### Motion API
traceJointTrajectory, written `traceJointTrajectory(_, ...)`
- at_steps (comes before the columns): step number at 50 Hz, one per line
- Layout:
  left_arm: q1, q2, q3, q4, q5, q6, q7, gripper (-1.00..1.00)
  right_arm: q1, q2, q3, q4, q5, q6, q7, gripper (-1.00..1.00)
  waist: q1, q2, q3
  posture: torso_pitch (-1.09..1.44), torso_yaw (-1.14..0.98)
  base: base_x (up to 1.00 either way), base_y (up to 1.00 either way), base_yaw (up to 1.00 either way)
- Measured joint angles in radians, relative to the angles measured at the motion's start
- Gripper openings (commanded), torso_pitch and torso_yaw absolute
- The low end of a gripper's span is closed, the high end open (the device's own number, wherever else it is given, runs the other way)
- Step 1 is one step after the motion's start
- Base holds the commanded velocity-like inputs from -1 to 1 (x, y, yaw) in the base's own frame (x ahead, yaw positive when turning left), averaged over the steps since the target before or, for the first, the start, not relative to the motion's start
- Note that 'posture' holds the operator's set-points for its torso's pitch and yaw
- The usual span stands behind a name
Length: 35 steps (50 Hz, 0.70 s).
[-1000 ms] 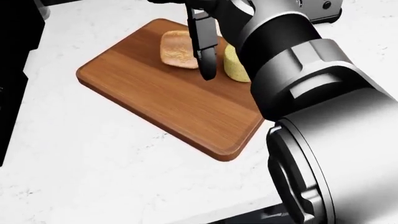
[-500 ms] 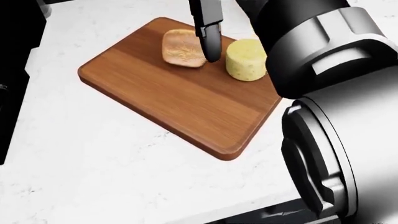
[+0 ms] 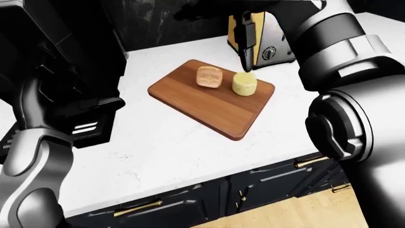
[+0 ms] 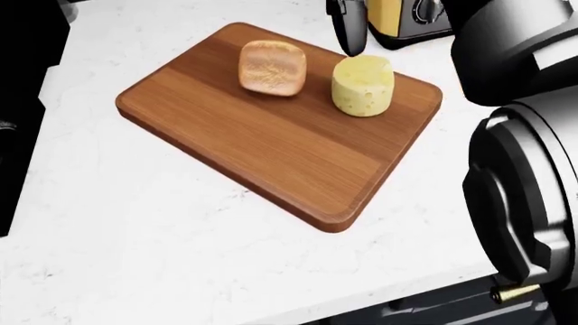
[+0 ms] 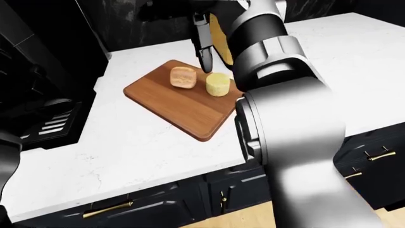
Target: Place the bread and cheese on the cutting board.
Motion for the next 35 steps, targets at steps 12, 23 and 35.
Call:
traceJointTrajectory(12, -0.014, 0.0, -0.007, -0.001, 0.007, 0.014, 0.002, 1.0, -0.005, -0.083, 0.004, -0.042, 0.085, -0.018, 0.064, 1.0, 0.001, -0.003, 0.002, 0.0, 0.0, 0.0, 0.0, 0.0)
traceJointTrajectory(23, -0.018, -0.004, -0.011, -0.011, 0.009, 0.024, 0.009, 1.0, -0.008, -0.157, -0.001, -0.122, 0.153, 0.007, 0.141, 1.0, 0.001, -0.006, 0.005, 0.0, 0.0, 0.0, 0.0, 0.0)
traceJointTrajectory(35, -0.028, 0.003, -0.014, -0.013, -0.003, 0.035, 0.007, 1.0, 0.021, -0.259, -0.018, -0.278, 0.223, 0.056, 0.24, 1.0, 0.004, -0.013, 0.008, 0.0, 0.0, 0.0, 0.0, 0.0)
